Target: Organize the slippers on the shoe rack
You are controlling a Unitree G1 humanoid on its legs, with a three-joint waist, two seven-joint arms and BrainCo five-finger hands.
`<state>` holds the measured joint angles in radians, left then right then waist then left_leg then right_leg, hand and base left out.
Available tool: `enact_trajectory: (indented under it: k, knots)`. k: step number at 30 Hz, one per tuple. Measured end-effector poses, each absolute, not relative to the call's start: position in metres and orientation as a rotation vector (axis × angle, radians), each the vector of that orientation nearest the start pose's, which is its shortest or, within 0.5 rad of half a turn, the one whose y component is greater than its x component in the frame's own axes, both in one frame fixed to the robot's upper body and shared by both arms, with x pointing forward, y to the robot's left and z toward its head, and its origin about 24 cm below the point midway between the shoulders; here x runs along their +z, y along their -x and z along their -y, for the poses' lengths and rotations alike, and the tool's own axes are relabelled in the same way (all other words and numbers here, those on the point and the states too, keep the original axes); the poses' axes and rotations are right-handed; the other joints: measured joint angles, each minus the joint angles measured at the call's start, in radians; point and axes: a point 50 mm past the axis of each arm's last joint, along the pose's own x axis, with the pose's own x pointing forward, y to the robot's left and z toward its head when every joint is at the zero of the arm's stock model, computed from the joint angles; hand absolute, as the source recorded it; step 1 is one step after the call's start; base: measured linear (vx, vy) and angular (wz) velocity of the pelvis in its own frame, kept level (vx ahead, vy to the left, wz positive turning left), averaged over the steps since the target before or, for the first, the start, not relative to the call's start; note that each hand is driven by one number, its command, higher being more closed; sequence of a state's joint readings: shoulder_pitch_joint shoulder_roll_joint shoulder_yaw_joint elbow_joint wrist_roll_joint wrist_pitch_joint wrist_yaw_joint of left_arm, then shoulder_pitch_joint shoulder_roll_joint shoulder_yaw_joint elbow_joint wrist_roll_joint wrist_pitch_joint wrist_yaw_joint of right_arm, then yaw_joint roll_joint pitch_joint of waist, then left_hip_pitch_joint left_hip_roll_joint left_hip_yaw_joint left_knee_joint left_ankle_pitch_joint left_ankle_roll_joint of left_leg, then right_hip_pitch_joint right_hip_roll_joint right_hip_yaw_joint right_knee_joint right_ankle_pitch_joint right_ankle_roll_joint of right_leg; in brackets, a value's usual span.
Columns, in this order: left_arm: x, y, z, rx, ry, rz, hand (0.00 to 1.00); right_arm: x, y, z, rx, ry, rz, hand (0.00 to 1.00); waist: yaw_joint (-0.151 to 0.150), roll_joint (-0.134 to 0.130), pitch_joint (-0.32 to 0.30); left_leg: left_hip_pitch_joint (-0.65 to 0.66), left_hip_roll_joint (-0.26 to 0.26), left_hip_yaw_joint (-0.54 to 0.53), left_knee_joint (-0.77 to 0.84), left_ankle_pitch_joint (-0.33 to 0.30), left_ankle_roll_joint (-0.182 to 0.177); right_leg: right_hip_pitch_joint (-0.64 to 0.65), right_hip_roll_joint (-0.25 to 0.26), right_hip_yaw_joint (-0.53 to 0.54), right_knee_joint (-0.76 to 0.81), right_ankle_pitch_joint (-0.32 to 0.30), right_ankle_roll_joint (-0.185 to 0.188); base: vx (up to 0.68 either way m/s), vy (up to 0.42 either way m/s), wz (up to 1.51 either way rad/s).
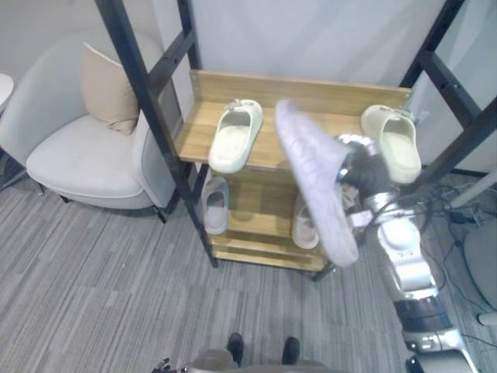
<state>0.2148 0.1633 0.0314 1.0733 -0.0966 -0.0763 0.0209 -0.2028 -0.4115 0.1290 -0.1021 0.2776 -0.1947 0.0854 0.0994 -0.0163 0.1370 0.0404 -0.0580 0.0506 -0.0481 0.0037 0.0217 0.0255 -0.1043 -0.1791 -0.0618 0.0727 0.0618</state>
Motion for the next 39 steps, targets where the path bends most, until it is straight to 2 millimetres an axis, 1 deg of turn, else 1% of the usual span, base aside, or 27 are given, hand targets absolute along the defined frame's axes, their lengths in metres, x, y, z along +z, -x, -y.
enact_trajectory:
  k: [2,5,7,9,10,11,12,13,15,16,17,18,19,20,21,22,23,24,27,28,30,31,33,34,35,37,39]
  knots:
    - [-0.165,-0.039,-0.223,0.218,-0.067,-1.195,0.0,0.119,-0.269,0.154,0.385,0.141,0.368,1.0,0.0,0.002,-0.002,0.015,0.0,0.0,0.001,-0.001,-0.001,0.019,0.0,-0.001,-0.006,0.001,0.001,0.0,0.0,0.0]
    - [-0.165,-0.039,-0.224,0.202,-0.085,-1.198,0.0,0.103,-0.262,0.141,0.471,0.142,0.308,1.0,0.0,0.006,-0.004,0.021,0.0,0.0,0.018,-0.017,-0.002,0.034,0.0,-0.002,-0.008,-0.001,0.002,0.0,0.0,0.0]
    - [-0.165,-0.04,-0.224,0.193,-0.095,-1.197,0.0,0.094,-0.261,0.136,0.505,0.155,0.27,1.0,0.001,0.008,-0.003,0.018,0.002,0.002,0.035,-0.026,-0.001,0.032,-0.001,-0.003,0.006,-0.009,0.001,0.0,0.0,0.0]
    - [-0.164,-0.046,-0.224,0.179,-0.101,-1.183,0.0,0.08,-0.261,0.131,0.549,0.207,0.212,1.0,0.007,0.018,0.015,-0.036,0.009,0.002,0.143,-0.07,0.002,-0.014,-0.007,-0.007,0.103,-0.046,-0.009,-0.04,0.005,0.04]
    - [-0.164,-0.049,-0.223,0.174,-0.102,-1.172,0.0,0.078,-0.261,0.13,0.561,0.223,0.203,1.0,0.008,0.021,0.023,-0.064,0.012,0.002,0.195,-0.085,0.005,-0.033,-0.008,-0.007,0.137,-0.061,-0.009,-0.08,-0.002,0.08]
    - [-0.162,-0.062,-0.222,0.159,-0.099,-1.134,0.0,0.079,-0.262,0.127,0.592,0.284,0.209,1.0,0.01,0.041,0.059,-0.139,0.026,-0.001,0.324,-0.136,0.009,-0.078,-0.006,-0.013,0.223,-0.095,-0.015,-0.12,-0.01,0.1]
    - [-0.16,-0.073,-0.22,0.147,-0.095,-1.106,0.0,0.083,-0.266,0.124,0.615,0.315,0.222,1.0,0.01,0.051,0.092,-0.201,0.037,-0.004,0.41,-0.166,0.009,-0.133,-0.005,-0.014,0.302,-0.123,-0.018,-0.15,-0.008,0.12]
    - [-0.16,-0.078,-0.22,0.143,-0.096,-1.094,0.0,0.084,-0.269,0.123,0.618,0.332,0.228,1.0,0.01,0.053,0.105,-0.23,0.04,-0.006,0.442,-0.175,0.009,-0.16,-0.006,-0.014,0.338,-0.134,-0.022,-0.21,-0.002,0.12]
    - [-0.155,-0.099,-0.219,0.137,-0.096,-1.041,0.0,0.097,-0.285,0.121,0.599,0.397,0.271,1.0,0.01,0.058,0.171,-0.342,0.046,-0.016,0.564,-0.216,0.005,-0.275,-0.02,-0.025,0.479,-0.19,-0.029,-0.28,0.012,0.18]
    - [-0.154,-0.104,-0.219,0.139,-0.092,-1.029,0.0,0.1,-0.288,0.122,0.586,0.423,0.284,1.0,0.01,0.059,0.183,-0.375,0.048,-0.02,0.597,-0.228,0.002,-0.306,-0.022,-0.027,0.511,-0.21,-0.03,-0.3,0.023,0.14]
    - [-0.153,-0.108,-0.217,0.142,-0.08,-1.017,0.0,0.107,-0.295,0.123,0.571,0.46,0.303,1.0,0.014,0.063,0.203,-0.424,0.051,-0.025,0.645,-0.244,0.007,-0.353,-0.025,-0.03,0.556,-0.223,-0.033,-0.28,0.023,0.07]
    - [-0.152,-0.112,-0.215,0.144,-0.071,-1.007,0.0,0.113,-0.3,0.125,0.549,0.501,0.326,1.0,0.019,0.072,0.223,-0.46,0.059,-0.028,0.678,-0.25,0.006,-0.386,-0.024,-0.036,0.58,-0.224,-0.035,-0.2,0.016,0.01]
    - [-0.152,-0.113,-0.214,0.148,-0.065,-1.003,0.0,0.117,-0.302,0.126,0.537,0.521,0.341,1.0,0.022,0.075,0.23,-0.484,0.065,-0.026,0.693,-0.251,0.006,-0.404,-0.024,-0.042,0.599,-0.226,-0.039,-0.16,0.011,-0.05]
    - [-0.152,-0.113,-0.214,0.155,-0.052,-1.001,0.0,0.125,-0.306,0.126,0.517,0.552,0.371,1.0,0.025,0.07,0.241,-0.527,0.066,-0.018,0.726,-0.256,0.007,-0.456,-0.05,-0.062,0.689,-0.245,-0.051,-0.12,-0.011,-0.08]
    - [-0.152,-0.113,-0.214,0.156,-0.051,-0.998,0.0,0.131,-0.308,0.126,0.5,0.572,0.395,1.0,0.025,0.068,0.249,-0.561,0.065,-0.012,0.771,-0.271,0.005,-0.481,-0.069,-0.078,0.736,-0.287,-0.058,-0.12,-0.011,-0.12]
    - [-0.152,-0.114,-0.211,0.152,-0.042,-0.996,0.0,0.138,-0.312,0.128,0.48,0.588,0.418,1.0,0.023,0.08,0.264,-0.596,0.071,-0.017,0.82,-0.289,0.003,-0.512,-0.073,-0.083,0.774,-0.308,-0.059,-0.13,-0.006,-0.09]
    - [-0.152,-0.116,-0.208,0.15,-0.032,-0.988,0.0,0.144,-0.317,0.13,0.452,0.603,0.436,1.0,0.022,0.084,0.278,-0.626,0.075,-0.017,0.855,-0.299,0.002,-0.543,-0.079,-0.084,0.81,-0.32,-0.061,-0.12,0.005,-0.04]
    - [-0.151,-0.118,-0.207,0.151,-0.027,-0.979,0.0,0.151,-0.321,0.136,0.408,0.632,0.455,1.0,0.022,0.082,0.29,-0.68,0.076,-0.021,0.893,-0.303,0.0,-0.595,-0.089,-0.088,0.853,-0.333,-0.067,-0.15,-0.014,0.05]
    - [-0.148,-0.127,-0.207,0.163,-0.028,-0.955,0.0,0.164,-0.329,0.144,0.333,0.652,0.484,1.0,0.023,0.081,0.319,-0.77,0.08,-0.034,0.956,-0.309,-0.005,-0.679,-0.102,-0.103,0.925,-0.351,-0.077,-0.13,-0.042,0.08]
    - [-0.148,-0.128,-0.207,0.171,-0.017,-0.951,0.0,0.169,-0.331,0.148,0.292,0.648,0.503,1.0,0.029,0.08,0.323,-0.812,0.078,-0.035,0.998,-0.318,-0.006,-0.721,-0.118,-0.11,0.975,-0.367,-0.082,-0.12,-0.034,0.08]
    - [-0.146,-0.132,-0.206,0.181,-0.006,-0.933,0.0,0.181,-0.335,0.149,0.242,0.674,0.548,1.0,0.035,0.077,0.33,-0.867,0.079,-0.039,1.059,-0.331,-0.001,-0.776,-0.13,-0.108,1.045,-0.391,-0.084,-0.12,-0.039,0.06]
    - [-0.144,-0.136,-0.207,0.197,0.002,-0.916,0.0,0.191,-0.337,0.148,0.219,0.673,0.58,1.0,0.036,0.075,0.335,-0.911,0.08,-0.044,1.103,-0.343,-0.005,-0.82,-0.136,-0.107,1.092,-0.41,-0.09,-0.1,-0.042,0.05]
    - [-0.141,-0.144,-0.205,0.208,0.014,-0.889,0.0,0.206,-0.339,0.151,0.16,0.674,0.635,1.0,0.044,0.07,0.337,-0.973,0.081,-0.052,1.155,-0.356,-0.009,-0.879,-0.145,-0.108,1.148,-0.428,-0.097,-0.11,-0.054,0.05]
    - [-0.137,-0.154,-0.202,0.207,0.024,-0.855,0.0,0.217,-0.34,0.156,0.1,0.671,0.67,1.0,0.057,0.068,0.339,-1.016,0.082,-0.058,1.184,-0.363,-0.019,-0.92,-0.148,-0.11,1.181,-0.438,-0.101,-0.12,-0.063,0.05]
    - [-0.133,-0.162,-0.2,0.213,0.042,-0.826,0.0,0.225,-0.341,0.159,0.052,0.659,0.694,1.0,0.063,0.061,0.349,-1.04,0.082,-0.06,1.202,-0.366,-0.023,-0.943,-0.155,-0.112,1.205,-0.448,-0.105,-0.1,-0.049,0.06]
    - [-0.128,-0.171,-0.197,0.218,0.055,-0.791,0.0,0.237,-0.342,0.161,-0.004,0.652,0.732,1.0,0.069,0.053,0.359,-1.072,0.083,-0.065,1.227,-0.369,-0.028,-0.973,-0.163,-0.119,1.231,-0.457,-0.111,-0.08,-0.032,0.02]
    - [-0.124,-0.18,-0.19,0.213,0.081,-0.756,0.0,0.256,-0.343,0.163,-0.092,0.649,0.786,1.0,0.075,0.05,0.364,-1.127,0.089,-0.073,1.25,-0.369,-0.029,-1.019,-0.171,-0.132,1.255,-0.462,-0.119,-0.08,-0.021,0.0]
